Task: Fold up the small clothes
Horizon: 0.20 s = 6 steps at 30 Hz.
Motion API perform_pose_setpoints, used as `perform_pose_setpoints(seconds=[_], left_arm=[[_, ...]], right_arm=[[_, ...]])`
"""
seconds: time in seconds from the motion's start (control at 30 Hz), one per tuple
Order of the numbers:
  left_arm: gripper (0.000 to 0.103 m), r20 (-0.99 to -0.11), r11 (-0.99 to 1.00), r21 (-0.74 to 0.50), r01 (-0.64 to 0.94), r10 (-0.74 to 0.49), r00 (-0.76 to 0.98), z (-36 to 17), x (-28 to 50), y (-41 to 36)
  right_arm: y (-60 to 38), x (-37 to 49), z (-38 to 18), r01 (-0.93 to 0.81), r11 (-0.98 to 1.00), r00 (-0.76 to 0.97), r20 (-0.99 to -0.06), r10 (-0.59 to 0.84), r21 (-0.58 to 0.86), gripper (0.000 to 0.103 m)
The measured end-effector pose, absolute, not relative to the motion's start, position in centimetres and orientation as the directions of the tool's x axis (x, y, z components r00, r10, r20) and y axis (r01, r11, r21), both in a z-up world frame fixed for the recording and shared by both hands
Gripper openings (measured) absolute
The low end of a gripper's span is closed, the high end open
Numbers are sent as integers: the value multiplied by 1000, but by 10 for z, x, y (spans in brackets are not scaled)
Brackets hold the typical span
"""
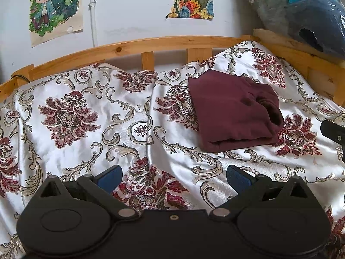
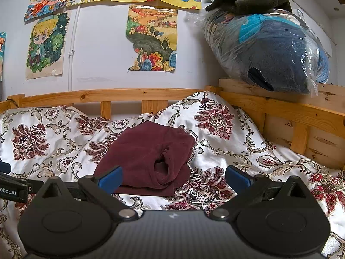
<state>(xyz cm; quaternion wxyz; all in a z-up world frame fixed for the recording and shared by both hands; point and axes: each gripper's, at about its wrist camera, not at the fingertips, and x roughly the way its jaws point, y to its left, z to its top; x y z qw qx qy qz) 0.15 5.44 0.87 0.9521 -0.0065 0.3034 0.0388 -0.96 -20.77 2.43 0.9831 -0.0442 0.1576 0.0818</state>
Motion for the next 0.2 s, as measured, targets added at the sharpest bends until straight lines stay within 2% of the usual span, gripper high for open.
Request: perform_pose_setpoints(seconds=[0.2], left_arm=[[102,-583,997,10,-76,67,810,7,2,56]], right_arm=[[-208,-10,24,-175,983,937,-317,146,-62,103]])
